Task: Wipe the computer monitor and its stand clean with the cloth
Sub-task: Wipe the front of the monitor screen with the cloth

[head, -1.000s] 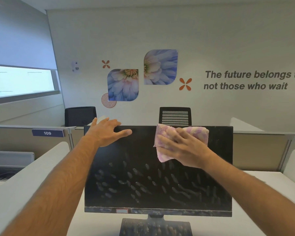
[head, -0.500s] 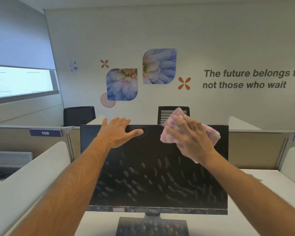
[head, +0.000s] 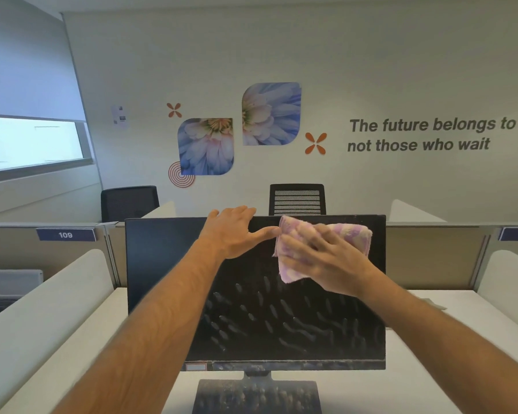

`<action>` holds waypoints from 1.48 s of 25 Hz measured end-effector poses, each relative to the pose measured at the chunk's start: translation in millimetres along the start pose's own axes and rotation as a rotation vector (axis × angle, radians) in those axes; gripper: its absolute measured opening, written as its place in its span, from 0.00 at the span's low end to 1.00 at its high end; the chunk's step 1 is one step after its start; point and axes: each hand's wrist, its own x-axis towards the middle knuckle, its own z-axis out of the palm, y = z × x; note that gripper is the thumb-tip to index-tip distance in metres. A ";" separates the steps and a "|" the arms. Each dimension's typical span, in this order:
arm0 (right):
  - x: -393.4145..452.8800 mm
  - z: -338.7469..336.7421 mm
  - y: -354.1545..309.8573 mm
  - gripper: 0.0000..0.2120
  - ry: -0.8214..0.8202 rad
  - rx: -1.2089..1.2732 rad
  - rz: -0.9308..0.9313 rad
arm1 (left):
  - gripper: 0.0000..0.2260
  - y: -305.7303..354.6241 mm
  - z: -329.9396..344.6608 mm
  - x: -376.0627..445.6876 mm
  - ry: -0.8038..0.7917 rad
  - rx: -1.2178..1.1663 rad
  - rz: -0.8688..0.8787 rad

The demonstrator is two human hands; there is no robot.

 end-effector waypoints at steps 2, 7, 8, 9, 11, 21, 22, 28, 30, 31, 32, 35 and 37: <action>-1.4 -2.8 14.4 0.31 0.020 0.015 0.284 | 0.54 7.4 1.3 1.4 0.009 -0.002 0.020; -20.6 -1.8 11.3 0.30 -0.030 -0.012 0.033 | 0.54 7.2 1.7 2.2 0.020 -0.017 0.007; -23.6 -2.9 15.3 0.30 -0.027 -0.021 -0.023 | 0.53 7.5 2.1 2.3 0.022 -0.019 0.005; -24.1 -4.3 20.9 0.30 -0.016 -0.025 0.043 | 0.54 7.7 2.7 3.0 0.029 -0.020 0.003; -23.4 -5.9 29.7 0.29 0.040 0.002 0.383 | 0.54 7.4 4.2 4.0 0.046 -0.028 -0.003; -34.6 -3.4 35.8 0.27 0.097 0.040 0.539 | 0.57 7.5 4.6 2.7 0.069 -0.045 -0.011; -37.5 0.5 30.2 0.27 0.082 0.015 0.385 | 0.58 7.2 5.1 2.8 0.068 -0.042 -0.011; -53.8 -2.2 45.0 0.28 0.098 0.061 0.603 | 0.58 7.0 4.4 1.9 0.064 -0.035 -0.006; -57.9 2.1 39.2 0.26 0.104 0.019 0.482 | 0.58 7.4 3.8 1.1 0.065 -0.036 -0.006; -62.2 2.4 32.3 0.25 0.058 0.000 0.278 | 0.58 7.4 3.7 0.9 0.064 -0.037 -0.007; -67.0 2.1 30.8 0.24 0.021 -0.023 0.119 | 0.58 7.2 3.7 1.0 0.062 -0.037 -0.008; -75.5 5.3 48.1 0.25 0.065 0.012 0.403 | 0.57 6.4 5.0 2.1 0.061 -0.022 -0.007; -76.2 1.5 51.0 0.27 0.133 0.077 0.689 | 0.57 6.0 5.5 2.8 0.058 -0.017 -0.008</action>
